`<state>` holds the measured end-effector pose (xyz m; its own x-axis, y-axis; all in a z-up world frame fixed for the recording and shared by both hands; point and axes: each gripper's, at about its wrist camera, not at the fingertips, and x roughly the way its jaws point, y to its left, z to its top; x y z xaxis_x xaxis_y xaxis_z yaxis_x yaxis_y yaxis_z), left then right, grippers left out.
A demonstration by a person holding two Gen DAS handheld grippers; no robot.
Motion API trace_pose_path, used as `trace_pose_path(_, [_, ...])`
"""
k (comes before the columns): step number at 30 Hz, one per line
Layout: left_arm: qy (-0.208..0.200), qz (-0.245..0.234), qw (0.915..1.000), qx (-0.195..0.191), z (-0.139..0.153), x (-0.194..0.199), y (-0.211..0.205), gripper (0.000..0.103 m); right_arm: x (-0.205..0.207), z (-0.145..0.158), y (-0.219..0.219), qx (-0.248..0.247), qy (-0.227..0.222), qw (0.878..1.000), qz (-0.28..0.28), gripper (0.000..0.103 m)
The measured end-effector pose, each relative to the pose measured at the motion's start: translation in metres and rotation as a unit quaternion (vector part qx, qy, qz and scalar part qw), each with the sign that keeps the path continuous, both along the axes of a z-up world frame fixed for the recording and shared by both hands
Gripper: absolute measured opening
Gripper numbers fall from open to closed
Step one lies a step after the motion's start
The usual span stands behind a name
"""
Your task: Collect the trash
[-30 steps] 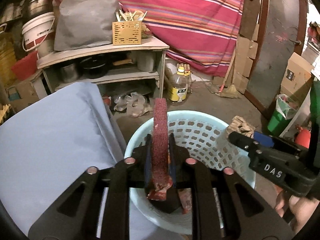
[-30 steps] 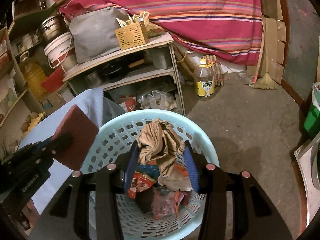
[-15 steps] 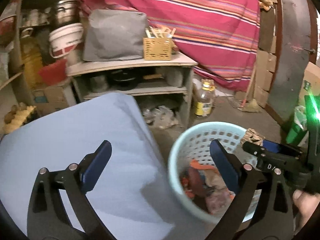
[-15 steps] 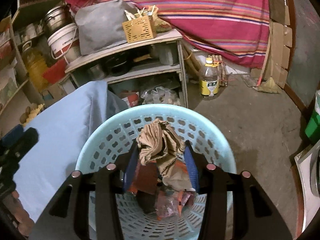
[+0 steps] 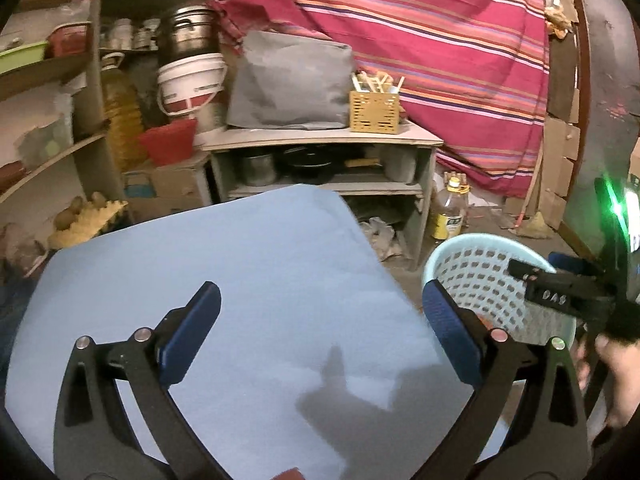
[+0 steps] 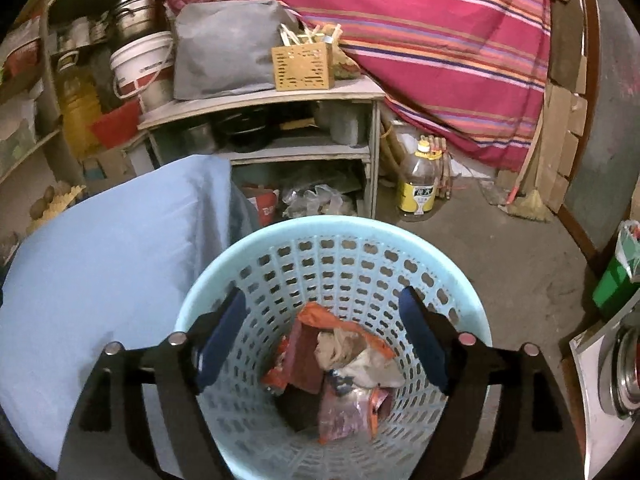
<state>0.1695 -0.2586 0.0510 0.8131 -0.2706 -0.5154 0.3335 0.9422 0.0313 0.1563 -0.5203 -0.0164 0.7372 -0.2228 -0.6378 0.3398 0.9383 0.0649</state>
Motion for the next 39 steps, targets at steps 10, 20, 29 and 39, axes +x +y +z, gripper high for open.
trace_pose_path(10, [-0.048, 0.061, 0.9969, 0.0, 0.004, -0.069, 0.103, 0.098, -0.065, 0.034, 0.099, -0.037, -0.075, 0.995, 0.045, 0.098])
trace_pose_path(20, [-0.05, 0.107, 0.993, -0.001, -0.02, -0.121, 0.177, 0.098, -0.121, 0.021, 0.202, -0.054, -0.117, 0.986, 0.106, 0.098])
trace_pose_path(29, [-0.06, 0.154, 0.9861, 0.014, -0.054, -0.146, 0.212, 0.098, -0.154, -0.006, 0.256, -0.031, -0.134, 0.981, 0.137, 0.098])
trace_pose_path(39, [-0.062, 0.174, 0.9828, 0.008, -0.065, -0.153, 0.231, 0.098, -0.155, -0.018, 0.286, -0.039, -0.139, 0.976, 0.164, 0.098])
